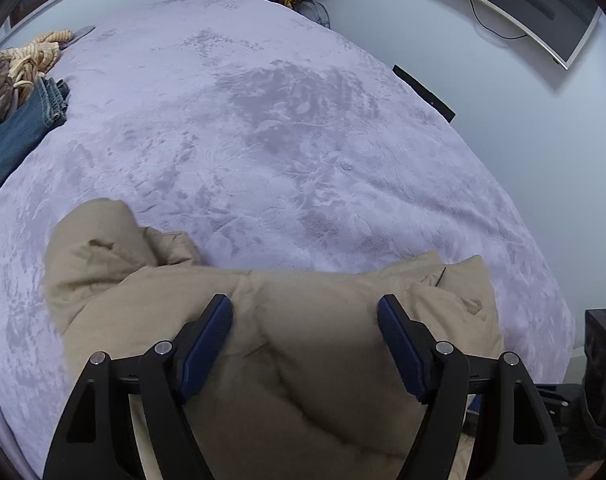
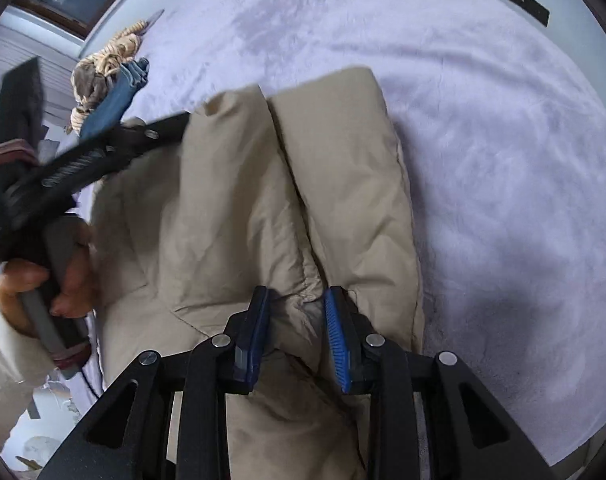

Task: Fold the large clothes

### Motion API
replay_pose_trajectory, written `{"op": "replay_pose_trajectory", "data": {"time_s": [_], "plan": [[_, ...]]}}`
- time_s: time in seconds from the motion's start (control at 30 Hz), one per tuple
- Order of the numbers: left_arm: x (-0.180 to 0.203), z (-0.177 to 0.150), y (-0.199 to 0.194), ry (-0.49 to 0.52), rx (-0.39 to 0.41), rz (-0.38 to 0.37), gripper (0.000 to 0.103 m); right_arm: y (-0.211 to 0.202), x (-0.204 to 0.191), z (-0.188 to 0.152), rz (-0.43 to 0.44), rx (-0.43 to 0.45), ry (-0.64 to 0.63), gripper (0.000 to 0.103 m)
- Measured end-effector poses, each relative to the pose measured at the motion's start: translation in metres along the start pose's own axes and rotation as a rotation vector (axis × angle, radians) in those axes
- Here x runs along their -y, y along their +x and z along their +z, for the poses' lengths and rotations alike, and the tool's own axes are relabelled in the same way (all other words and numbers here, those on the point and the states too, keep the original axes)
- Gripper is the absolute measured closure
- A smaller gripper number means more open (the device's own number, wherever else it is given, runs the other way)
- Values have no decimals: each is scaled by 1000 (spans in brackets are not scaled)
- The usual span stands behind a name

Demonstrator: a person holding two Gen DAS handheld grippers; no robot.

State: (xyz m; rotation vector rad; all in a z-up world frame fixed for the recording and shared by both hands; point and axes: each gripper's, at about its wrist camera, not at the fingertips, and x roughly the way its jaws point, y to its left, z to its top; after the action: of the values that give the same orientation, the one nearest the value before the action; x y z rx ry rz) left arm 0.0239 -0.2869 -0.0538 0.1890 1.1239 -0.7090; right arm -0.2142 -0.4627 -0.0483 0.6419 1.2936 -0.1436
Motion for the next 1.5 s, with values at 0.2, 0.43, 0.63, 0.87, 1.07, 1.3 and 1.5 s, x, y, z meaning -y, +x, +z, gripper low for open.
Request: {"op": "replay_pose_trajectory", "data": {"time_s": [0.2, 0.43, 0.63, 0.87, 1.07, 1.3, 1.5], "plan": [[-21, -36, -48, -47, -15, 71, 27, 15, 8, -4, 9, -26, -9, 74], [-40, -97, -78, -195, -84, 124, 27, 31, -6, 7, -12, -74, -35, 74], [-44, -129, -94, -304, -61, 158, 1, 27, -12, 19, 15, -97, -32, 70], [-44, -149, -96, -328, -97, 141, 1, 14, -20, 18, 29, -73, -28, 48], [-55, -162, -96, -359, -103, 106, 1, 2, -24, 11, 45, -42, -17, 28], [-63, -177, -95, -372, -117, 83, 1, -13, -25, -2, 21, -7, -31, 22], [-65, -184, -100, -350, -117, 69, 1, -26, -22, -13, 14, 46, 1, 16]]}}
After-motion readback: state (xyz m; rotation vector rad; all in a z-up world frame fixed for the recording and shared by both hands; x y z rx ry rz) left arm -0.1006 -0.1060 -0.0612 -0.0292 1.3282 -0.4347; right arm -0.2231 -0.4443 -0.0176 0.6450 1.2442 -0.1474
